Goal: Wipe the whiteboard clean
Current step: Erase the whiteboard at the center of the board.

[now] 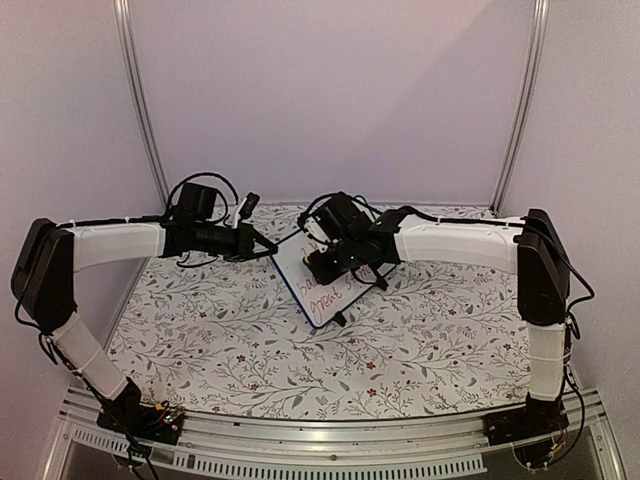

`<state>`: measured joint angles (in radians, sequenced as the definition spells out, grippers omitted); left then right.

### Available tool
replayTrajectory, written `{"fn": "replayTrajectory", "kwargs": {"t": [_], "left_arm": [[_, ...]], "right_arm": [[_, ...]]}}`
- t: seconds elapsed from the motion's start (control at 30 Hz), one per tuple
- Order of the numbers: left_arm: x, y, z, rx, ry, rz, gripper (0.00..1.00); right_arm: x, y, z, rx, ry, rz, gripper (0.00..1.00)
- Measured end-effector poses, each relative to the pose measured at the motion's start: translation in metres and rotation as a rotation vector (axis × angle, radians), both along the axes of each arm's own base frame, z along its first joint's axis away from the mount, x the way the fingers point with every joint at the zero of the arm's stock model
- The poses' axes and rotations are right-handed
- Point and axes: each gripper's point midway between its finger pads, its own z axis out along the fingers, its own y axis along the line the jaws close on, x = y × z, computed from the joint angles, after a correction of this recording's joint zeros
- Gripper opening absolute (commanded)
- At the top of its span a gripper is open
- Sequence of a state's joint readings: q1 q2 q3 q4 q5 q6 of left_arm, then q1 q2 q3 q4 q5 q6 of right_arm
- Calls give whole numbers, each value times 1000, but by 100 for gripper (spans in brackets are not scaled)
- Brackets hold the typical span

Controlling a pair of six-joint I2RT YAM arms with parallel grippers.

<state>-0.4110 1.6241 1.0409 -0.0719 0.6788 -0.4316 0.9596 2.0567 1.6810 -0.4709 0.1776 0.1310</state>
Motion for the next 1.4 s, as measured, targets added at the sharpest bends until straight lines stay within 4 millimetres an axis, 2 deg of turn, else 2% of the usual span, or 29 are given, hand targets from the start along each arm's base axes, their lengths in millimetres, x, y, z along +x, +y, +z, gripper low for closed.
{"fn": "replayTrajectory", "kwargs": {"t": [0.17,0.4,0.7,1.4], "left_arm": [[-1,-1,0,-5,6,-4,5],[-1,0,0,-3,7,-2,5],[0,1,-2,6,9,8,5],[0,1,-2,5,9,6,5]], "right_arm": [[13,3,13,32,-20,-18,20],[13,3,9,31,-15,-21,20],[7,-4,-6,26,5,-32,20],[5,-3,-3,29,17,-27,21]]}}
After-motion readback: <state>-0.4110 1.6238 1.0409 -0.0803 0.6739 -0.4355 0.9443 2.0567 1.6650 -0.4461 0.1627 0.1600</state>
